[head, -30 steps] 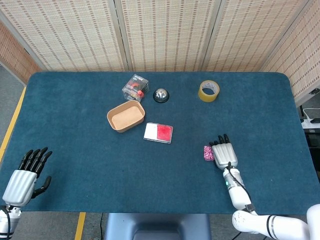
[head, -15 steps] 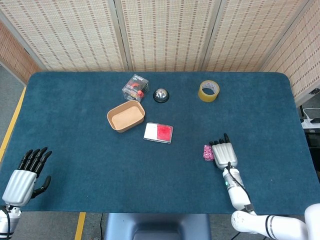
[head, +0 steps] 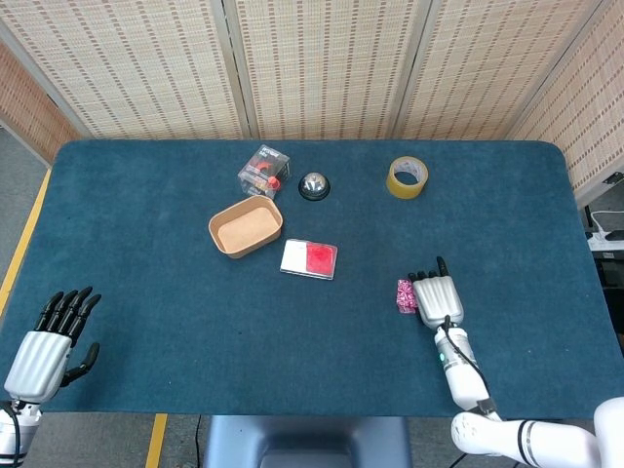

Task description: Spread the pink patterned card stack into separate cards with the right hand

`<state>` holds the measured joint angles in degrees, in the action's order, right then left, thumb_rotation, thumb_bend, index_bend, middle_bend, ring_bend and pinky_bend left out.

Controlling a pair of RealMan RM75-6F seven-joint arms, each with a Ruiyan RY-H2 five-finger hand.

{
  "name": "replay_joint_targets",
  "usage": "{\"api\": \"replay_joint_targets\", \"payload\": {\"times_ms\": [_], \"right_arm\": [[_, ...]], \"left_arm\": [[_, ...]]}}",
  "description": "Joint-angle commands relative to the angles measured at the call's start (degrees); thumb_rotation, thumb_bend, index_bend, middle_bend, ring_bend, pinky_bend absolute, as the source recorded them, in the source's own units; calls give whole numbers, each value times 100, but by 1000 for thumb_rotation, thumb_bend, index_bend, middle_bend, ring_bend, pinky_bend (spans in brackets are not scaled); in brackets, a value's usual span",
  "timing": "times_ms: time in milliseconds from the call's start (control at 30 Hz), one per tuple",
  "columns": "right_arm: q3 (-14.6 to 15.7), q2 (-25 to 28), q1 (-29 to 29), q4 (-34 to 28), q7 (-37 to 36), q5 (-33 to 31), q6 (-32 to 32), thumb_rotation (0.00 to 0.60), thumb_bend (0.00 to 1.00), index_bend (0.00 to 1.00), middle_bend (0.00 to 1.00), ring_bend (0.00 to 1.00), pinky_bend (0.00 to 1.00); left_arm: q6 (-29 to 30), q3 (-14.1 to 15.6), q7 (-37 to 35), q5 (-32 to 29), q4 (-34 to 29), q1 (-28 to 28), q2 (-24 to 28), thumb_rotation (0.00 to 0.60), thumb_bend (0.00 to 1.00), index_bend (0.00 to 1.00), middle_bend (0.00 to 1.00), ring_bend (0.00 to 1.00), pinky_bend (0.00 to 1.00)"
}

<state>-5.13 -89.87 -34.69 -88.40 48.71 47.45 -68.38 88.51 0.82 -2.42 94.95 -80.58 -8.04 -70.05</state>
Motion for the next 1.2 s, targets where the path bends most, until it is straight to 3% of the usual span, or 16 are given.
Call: {"api": "replay_joint_targets", "payload": {"times_ms": [33,300,533,667,833,1000,1200], "right_arm": [[11,46,25,-76,-44,115,-72,600,289,636,489,310,39],[98,165,97,-489,-189,568,-231,600,290,643,495,314,40],[458,47,150,-886,-32,1219,-329,600,290,642,495,314,40],[608,-203,161,-844,167,1437,-336,600,289,637,495,314,39],[589,-560,173,-603,168,1467,-246,600,290,608,495,314,60],[580,-729,205,-368,194,1523,-238,600,290,492,481,300,62],[606,-622,181,-431,332,1356,12,600,289,193,292,168,28]], "left_arm": [[1,0,4,3,-1,0,-1,600,453,0,0,0,9],[17,-4,3,6,-12,3,3,600,453,0,0,0,10],[29,-5,-11,13,-14,5,12,600,453,0,0,0,9],[46,0,-26,25,-22,12,22,600,453,0,0,0,9],[43,33,-26,68,-2,15,24,600,454,0,0,0,9],[49,22,-33,42,-9,24,32,600,455,0,0,0,9],[-28,58,-22,78,20,-9,34,600,453,0,0,0,9]]}}
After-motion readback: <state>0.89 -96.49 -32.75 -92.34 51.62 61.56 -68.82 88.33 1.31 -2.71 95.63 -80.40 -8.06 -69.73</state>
